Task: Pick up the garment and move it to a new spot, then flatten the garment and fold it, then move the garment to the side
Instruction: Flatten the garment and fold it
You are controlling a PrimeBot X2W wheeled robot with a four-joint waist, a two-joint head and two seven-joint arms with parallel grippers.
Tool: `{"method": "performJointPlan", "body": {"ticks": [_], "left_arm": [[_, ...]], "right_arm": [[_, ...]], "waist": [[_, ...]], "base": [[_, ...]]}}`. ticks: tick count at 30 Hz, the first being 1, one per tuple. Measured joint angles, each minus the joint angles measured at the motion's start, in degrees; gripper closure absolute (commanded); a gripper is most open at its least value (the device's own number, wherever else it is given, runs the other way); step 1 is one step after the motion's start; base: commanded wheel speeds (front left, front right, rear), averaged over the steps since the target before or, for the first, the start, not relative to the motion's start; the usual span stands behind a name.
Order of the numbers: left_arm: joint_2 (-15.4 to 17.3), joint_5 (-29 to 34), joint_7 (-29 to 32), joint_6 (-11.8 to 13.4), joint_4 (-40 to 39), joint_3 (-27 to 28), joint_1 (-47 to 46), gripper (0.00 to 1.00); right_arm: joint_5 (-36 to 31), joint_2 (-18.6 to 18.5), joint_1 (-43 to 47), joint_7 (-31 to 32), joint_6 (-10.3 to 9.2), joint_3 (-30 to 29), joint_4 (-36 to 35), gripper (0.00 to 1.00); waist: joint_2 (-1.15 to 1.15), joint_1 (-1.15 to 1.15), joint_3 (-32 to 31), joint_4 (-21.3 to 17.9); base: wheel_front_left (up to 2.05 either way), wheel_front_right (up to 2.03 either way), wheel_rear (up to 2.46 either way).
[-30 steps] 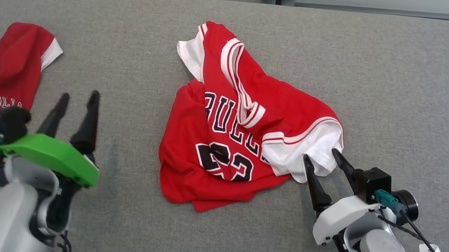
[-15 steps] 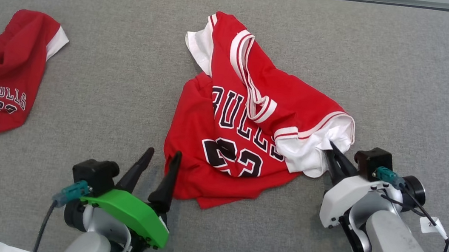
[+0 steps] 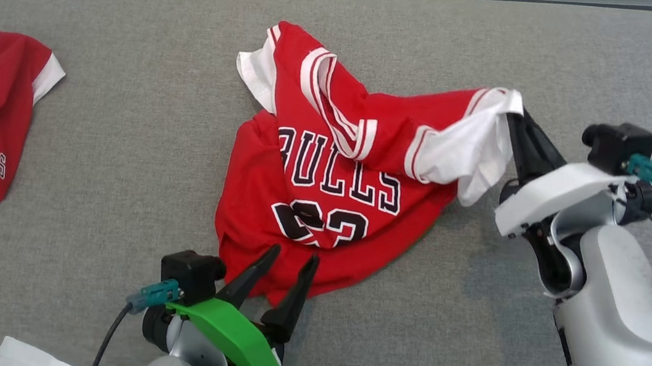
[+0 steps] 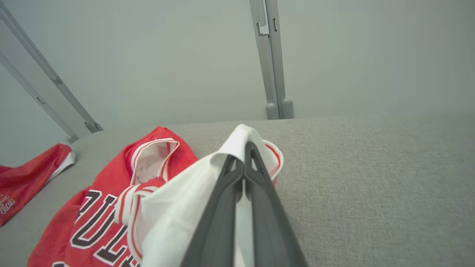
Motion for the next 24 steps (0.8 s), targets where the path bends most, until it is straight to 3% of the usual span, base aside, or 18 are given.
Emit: {"method": "performJointPlan", "body": {"ticks": [2, 12, 21, 24], "left_arm": [[-0.16, -0.68, 0.31, -0.3, 0.08, -0.77, 0.05, 0.0], [-1.09, -2.98, 1.03, -1.57, 1.11, -4.15, 0.14, 0.0], [-1.16, -3.75, 1.03, -1.56, 1.55, -5.03, 0.19, 0.0], [-1.18, -4.2, 1.05, -1.56, 1.53, -5.87, 0.3, 0.0]], "right_arm": [[2.92, 0.35, -1.69, 1.96, 0.53, 0.69, -2.22, 1.0], [19.75, 1.74, -7.55, 20.11, 0.71, 17.78, -17.79, 1.0], [32.81, 1.78, -8.54, 30.36, 0.7, 17.98, -23.31, 1.0], [38.01, 1.68, -8.73, 32.07, -2.48, 18.69, -24.97, 1.0]], "waist": [[0.0, 0.0, -0.54, -0.43], [0.0, 0.0, -3.6, 0.57], [0.0, 0.0, -5.4, 3.9], [0.0, 0.0, -6.02, 5.22]], "base": [[0.0, 0.0, 0.0], [0.0, 0.0, 0.0], [0.0, 0.0, 0.0], [0.0, 0.0, 0.0]]}}
